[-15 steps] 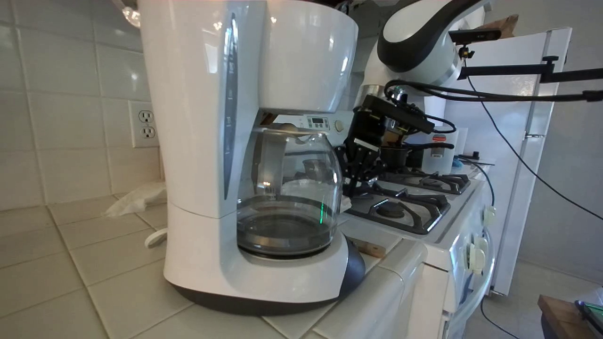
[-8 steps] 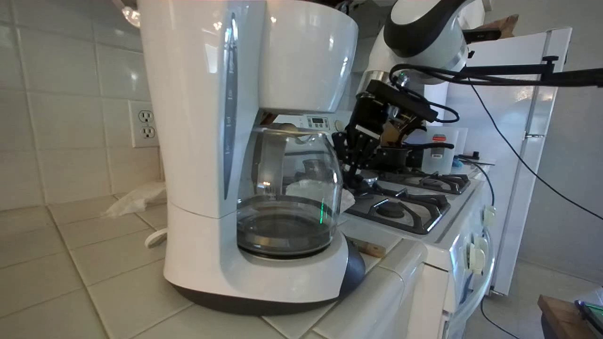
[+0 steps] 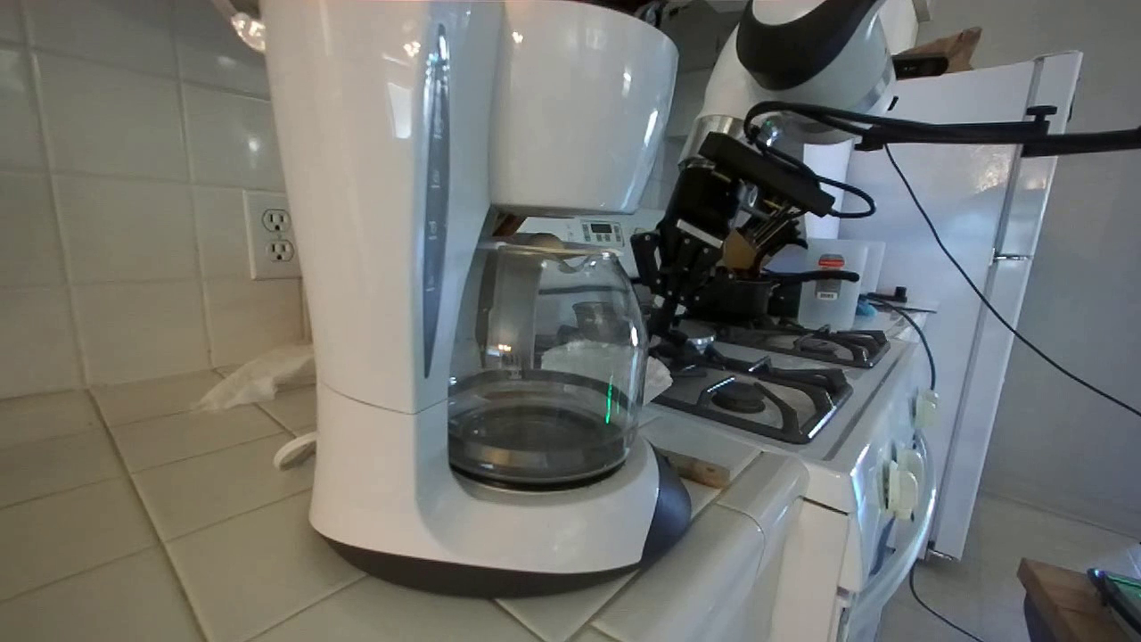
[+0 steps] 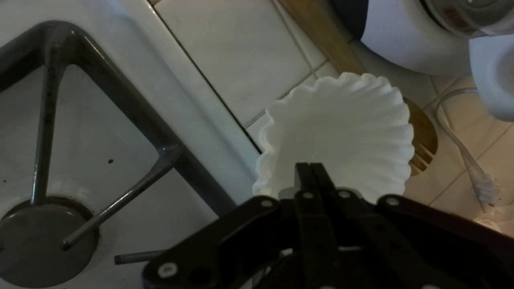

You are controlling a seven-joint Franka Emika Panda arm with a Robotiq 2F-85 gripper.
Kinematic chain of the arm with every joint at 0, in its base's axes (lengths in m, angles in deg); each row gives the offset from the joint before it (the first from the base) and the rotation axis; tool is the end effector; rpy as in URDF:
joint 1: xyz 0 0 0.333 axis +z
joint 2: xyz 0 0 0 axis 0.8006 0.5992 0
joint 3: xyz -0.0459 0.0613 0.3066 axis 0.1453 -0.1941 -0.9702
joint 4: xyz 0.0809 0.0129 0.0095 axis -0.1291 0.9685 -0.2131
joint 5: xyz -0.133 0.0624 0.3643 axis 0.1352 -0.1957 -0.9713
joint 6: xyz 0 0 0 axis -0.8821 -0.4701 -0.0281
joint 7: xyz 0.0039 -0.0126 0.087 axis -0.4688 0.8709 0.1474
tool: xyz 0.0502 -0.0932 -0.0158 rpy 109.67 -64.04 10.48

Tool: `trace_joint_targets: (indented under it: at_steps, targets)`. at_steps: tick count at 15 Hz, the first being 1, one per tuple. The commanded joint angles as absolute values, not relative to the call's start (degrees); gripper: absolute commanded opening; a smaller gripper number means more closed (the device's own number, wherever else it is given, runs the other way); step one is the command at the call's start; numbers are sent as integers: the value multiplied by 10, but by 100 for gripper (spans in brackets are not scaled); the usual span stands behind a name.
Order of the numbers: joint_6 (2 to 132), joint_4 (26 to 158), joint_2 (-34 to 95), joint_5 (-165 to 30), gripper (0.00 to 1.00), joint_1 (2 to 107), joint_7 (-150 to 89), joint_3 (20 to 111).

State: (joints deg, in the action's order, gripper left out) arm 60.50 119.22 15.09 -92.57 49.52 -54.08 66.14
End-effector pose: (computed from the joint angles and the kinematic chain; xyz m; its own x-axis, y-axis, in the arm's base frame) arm 0.5583 -0.0701 0.4285 0.6654 -0.7432 -0.0697 -0.7189 -0.6129 -0.3279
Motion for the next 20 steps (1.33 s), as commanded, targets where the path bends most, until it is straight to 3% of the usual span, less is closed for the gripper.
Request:
trace_joint_targets:
  at_steps: [1, 6, 8, 10, 13, 20]
  targets:
    - [599, 1203, 135, -866, 36, 496, -598, 659]
    - [593, 1200, 144, -810, 70, 502, -657, 654]
    - [591, 1200, 148, -806, 73, 504, -668, 651]
    - [591, 1200, 151, -809, 69, 506, -675, 648]
    - [594, 1195, 161, -812, 43, 509, -682, 645]
    - [595, 1188, 177, -813, 34, 511, -686, 647]
